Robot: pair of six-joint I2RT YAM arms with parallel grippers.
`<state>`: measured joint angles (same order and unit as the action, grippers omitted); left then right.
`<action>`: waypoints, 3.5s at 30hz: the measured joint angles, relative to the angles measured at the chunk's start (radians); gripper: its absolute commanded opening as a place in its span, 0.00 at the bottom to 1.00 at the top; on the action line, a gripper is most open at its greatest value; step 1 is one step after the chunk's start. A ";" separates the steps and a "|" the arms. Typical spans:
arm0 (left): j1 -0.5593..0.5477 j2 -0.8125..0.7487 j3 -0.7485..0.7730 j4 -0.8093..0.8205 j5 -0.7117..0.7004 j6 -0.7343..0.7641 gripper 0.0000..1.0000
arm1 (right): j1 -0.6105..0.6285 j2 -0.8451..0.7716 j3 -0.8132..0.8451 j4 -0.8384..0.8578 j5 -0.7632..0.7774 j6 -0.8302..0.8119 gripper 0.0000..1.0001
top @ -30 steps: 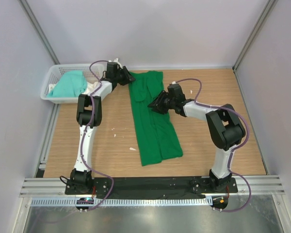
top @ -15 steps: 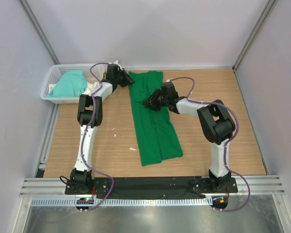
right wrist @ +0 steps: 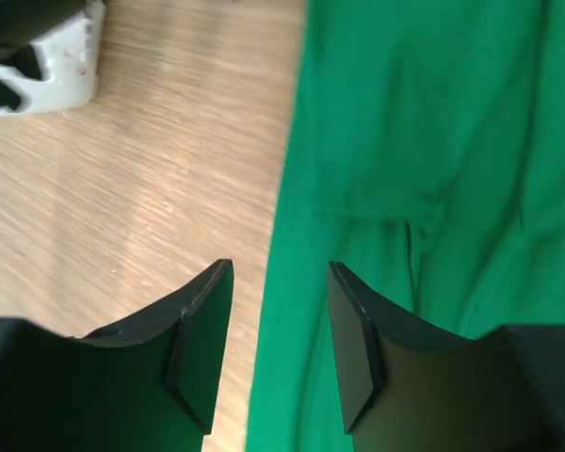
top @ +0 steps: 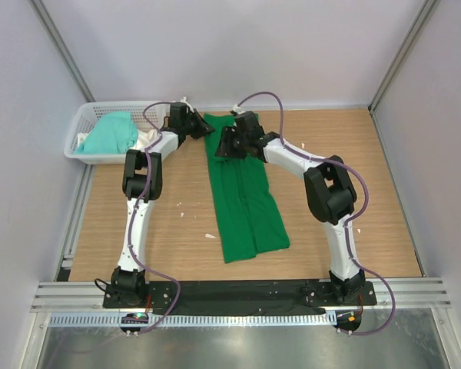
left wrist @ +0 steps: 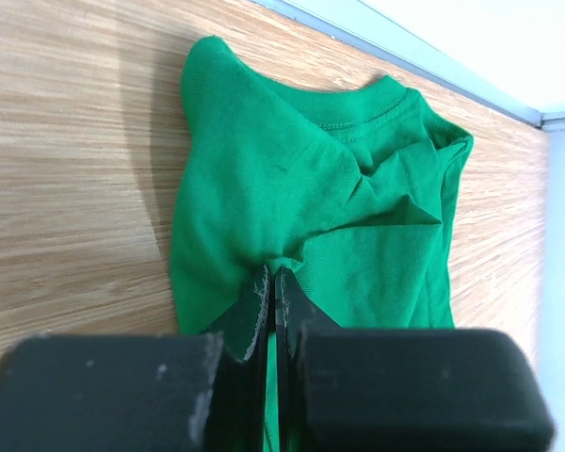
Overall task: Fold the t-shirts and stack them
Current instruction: Fold the tshirt
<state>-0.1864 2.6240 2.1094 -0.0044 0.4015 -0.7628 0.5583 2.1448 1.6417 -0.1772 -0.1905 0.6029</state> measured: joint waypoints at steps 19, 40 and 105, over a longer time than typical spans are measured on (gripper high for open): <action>0.002 -0.005 -0.038 0.055 0.013 -0.048 0.00 | 0.110 0.261 0.425 -0.362 0.135 -0.668 0.44; 0.011 -0.005 -0.054 0.080 0.027 -0.068 0.00 | 0.134 0.339 0.503 -0.361 0.232 -0.778 0.37; -0.113 0.063 0.118 0.233 0.044 -0.360 0.00 | -0.068 0.034 0.032 -0.091 0.276 -0.507 0.01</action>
<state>-0.2996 2.6865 2.2272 0.2291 0.4454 -1.1233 0.4900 2.1788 1.6741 -0.2684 0.0853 0.0959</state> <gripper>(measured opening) 0.008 0.030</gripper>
